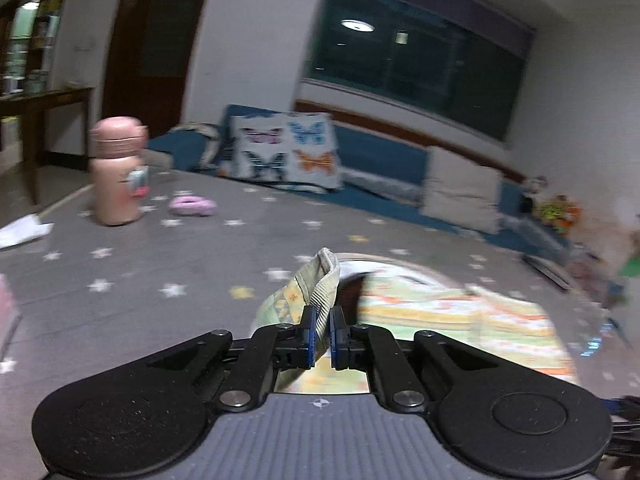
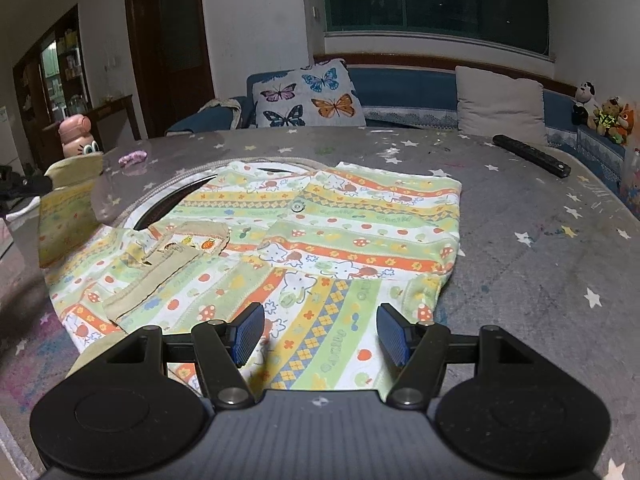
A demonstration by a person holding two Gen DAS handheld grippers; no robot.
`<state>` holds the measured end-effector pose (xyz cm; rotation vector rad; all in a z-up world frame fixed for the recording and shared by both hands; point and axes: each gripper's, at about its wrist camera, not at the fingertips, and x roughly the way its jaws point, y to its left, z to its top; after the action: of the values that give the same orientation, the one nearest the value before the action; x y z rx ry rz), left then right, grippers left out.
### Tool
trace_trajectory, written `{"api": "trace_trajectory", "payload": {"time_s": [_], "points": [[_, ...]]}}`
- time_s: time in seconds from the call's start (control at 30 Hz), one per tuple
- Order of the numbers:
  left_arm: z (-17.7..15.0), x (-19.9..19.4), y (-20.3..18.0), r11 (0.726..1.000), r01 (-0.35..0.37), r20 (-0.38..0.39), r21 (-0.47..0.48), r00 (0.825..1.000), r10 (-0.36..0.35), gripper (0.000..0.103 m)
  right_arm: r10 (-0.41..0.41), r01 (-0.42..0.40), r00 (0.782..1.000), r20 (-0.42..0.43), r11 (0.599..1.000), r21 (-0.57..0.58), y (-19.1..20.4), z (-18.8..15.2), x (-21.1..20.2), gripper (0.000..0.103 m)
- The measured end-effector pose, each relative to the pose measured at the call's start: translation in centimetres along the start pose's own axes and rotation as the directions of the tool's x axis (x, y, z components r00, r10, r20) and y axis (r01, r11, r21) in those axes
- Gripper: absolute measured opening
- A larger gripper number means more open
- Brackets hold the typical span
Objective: Fold clothes
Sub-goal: 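Fold the held sleeve across the shirt front with the left gripper and release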
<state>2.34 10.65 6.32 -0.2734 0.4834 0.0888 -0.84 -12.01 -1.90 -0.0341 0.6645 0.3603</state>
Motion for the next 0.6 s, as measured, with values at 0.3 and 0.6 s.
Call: {"api": "trace_trajectory", "payload": {"time_s": [0.3, 0.6], "points": [[-0.8, 0.0, -8.8, 0.975, 0.202, -0.044, 0.093, 0.979, -0.198, 0.007, 0.0, -0.002, 0.999, 0.04, 0.999, 0.052, -1.7, -0.7, -1.8, 0.063], [-3.2, 0.6, -13.8, 0.936, 0.314, -0.111, 0.158, 0.948, -0.299, 0.007, -0.013, 0.006, 0.998, 0.06, 0.994, 0.11, -3.5, -1.4, -2.9, 0.063]]}}
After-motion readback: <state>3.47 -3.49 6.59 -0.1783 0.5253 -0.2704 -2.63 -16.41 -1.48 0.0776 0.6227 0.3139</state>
